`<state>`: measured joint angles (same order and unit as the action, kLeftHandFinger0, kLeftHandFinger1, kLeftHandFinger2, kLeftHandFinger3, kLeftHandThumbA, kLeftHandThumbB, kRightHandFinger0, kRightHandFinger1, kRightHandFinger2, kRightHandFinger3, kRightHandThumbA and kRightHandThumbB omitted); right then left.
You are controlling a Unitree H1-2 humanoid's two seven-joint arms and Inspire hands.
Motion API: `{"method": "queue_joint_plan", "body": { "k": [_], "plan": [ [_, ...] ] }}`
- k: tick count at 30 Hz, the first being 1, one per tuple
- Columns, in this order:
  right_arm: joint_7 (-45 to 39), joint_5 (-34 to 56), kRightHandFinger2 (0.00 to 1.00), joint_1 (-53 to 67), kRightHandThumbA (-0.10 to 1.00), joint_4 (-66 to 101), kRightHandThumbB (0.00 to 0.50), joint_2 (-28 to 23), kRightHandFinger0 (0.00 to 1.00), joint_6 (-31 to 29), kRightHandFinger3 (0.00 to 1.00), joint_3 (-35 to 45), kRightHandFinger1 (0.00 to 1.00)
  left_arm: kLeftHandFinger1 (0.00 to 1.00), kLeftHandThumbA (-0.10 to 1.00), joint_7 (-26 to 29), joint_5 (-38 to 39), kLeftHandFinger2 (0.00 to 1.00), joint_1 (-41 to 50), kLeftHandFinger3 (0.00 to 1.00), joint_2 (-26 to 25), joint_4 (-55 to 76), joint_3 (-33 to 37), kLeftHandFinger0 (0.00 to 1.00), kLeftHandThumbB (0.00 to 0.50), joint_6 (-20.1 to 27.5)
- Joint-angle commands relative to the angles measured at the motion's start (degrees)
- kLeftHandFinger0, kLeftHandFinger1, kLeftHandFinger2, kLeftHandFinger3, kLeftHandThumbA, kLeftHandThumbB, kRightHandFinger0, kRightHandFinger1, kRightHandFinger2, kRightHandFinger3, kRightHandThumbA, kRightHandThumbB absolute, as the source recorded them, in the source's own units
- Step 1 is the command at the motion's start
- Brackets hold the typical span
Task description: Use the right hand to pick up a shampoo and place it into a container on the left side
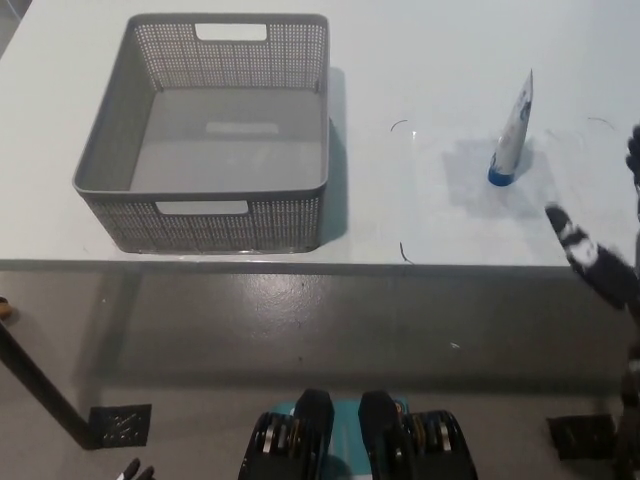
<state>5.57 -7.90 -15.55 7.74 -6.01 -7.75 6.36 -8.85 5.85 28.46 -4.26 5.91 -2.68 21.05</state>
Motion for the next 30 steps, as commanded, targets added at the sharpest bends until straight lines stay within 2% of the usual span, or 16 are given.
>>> {"method": "queue_joint_plan", "body": {
  "k": [1, 2, 3, 4, 6, 7, 8, 11, 13, 16, 19, 21, 26, 30],
  "plan": [
    [-0.2, -1.3, 1.00, -3.6, 0.85, -1.1, 0.330, -0.5, 1.00, 6.0, 1.00, -0.3, 1.00, 1.00, 0.92, -0.1, 1.3, 1.00, 1.1, 1.00, 0.2, 0.0, 0.4, 1.00, 0.031, 2.7],
    [-0.1, -1.3, 1.00, -3.7, 0.85, -1.1, 0.330, -0.5, 1.00, 6.2, 1.00, -0.3, 1.00, 1.00, 0.92, -0.1, 1.3, 1.00, 1.1, 1.00, 0.2, 0.0, 0.4, 1.00, 0.031, 2.7],
    [0.1, -1.4, 1.00, -5.7, 0.81, -3.8, 0.280, -0.7, 1.00, 6.6, 1.00, -0.4, 1.00, 1.00, 0.92, 0.0, 1.1, 1.00, 0.9, 1.00, 0.3, -0.5, 0.4, 1.00, 0.024, 3.0],
    [0.2, -1.1, 1.00, -9.9, 0.79, -9.4, 0.255, -1.0, 1.00, 7.3, 1.00, -0.4, 1.00, 1.00, 0.92, 0.2, 0.7, 1.00, 0.4, 1.00, 0.4, -1.2, 0.4, 1.00, 0.031, 3.3],
    [0.2, -1.1, 1.00, -10.1, 0.79, -9.8, 0.254, -1.1, 1.00, 7.3, 1.00, -0.5, 1.00, 1.00, 0.92, 0.2, 0.7, 1.00, 0.4, 1.00, 0.4, -1.2, 0.3, 1.00, 0.031, 3.3],
    [0.5, -1.0, 1.00, -12.0, 0.80, -12.8, 0.268, -1.1, 1.00, 7.6, 1.00, -0.5, 1.00, 1.00, 0.93, 0.4, 0.5, 1.00, 0.1, 1.00, 0.4, -0.4, 0.2, 1.00, 0.036, 2.7],
    [0.9, -1.1, 1.00, -16.0, 0.81, -19.7, 0.260, -1.4, 1.00, 8.3, 1.00, -0.6, 1.00, 1.00, 0.93, 0.8, -0.2, 1.00, -0.7, 1.00, 0.3, 0.9, 0.0, 1.00, 0.040, 1.7],
    [1.2, -1.1, 1.00, -17.7, 0.81, -23.3, 0.260, -1.7, 1.00, 7.3, 1.00, -0.7, 1.00, 1.00, 0.93, 0.8, -0.2, 1.00, -1.2, 1.00, 0.3, 0.7, 0.0, 1.00, 0.032, 2.2],
    [1.5, 0.0, 1.00, -22.1, 0.81, -31.6, 0.267, -2.0, 1.00, 7.4, 1.00, -0.1, 1.00, 1.00, 0.94, 0.8, -0.7, 1.00, -2.4, 1.00, 0.8, 0.6, 0.5, 1.00, 0.052, 2.5],
    [1.9, 0.8, 1.00, -25.9, 0.83, -39.1, 0.286, -2.4, 1.00, 5.9, 1.00, 0.3, 1.00, 1.00, 0.94, 0.9, -1.1, 1.00, -2.0, 1.00, 1.4, 1.3, 1.1, 1.00, 0.038, 2.2],
    [2.1, 0.8, 1.00, -26.3, 0.83, -40.1, 0.287, -2.5, 1.00, 5.2, 1.00, 0.3, 1.00, 1.00, 0.94, 1.0, -1.1, 1.00, -2.0, 1.00, 1.4, 1.4, 1.1, 1.00, 0.038, 2.2],
    [2.6, 0.7, 1.00, -30.5, 0.85, -49.4, 0.312, -3.7, 1.00, 3.7, 1.00, 0.2, 1.00, 1.00, 0.94, 0.8, -0.8, 1.00, -1.4, 1.00, 1.9, 0.2, 1.5, 1.00, 0.052, 4.2],
    [3.3, 0.9, 1.00, -32.3, 0.83, -54.1, 0.325, -4.2, 1.00, 1.8, 1.00, 0.1, 1.00, 1.00, 0.92, 0.9, -0.2, 1.00, -0.9, 1.00, 1.8, 0.5, 1.4, 1.00, 0.066, 4.0],
    [3.8, 2.1, 1.00, -34.9, 0.82, -61.0, 0.331, -4.7, 1.00, 0.1, 1.00, 0.7, 1.00, 1.00, 0.89, 0.6, 1.4, 1.00, -0.2, 1.00, 1.6, 0.1, 1.1, 1.00, 0.049, 5.3]
  ]
}}
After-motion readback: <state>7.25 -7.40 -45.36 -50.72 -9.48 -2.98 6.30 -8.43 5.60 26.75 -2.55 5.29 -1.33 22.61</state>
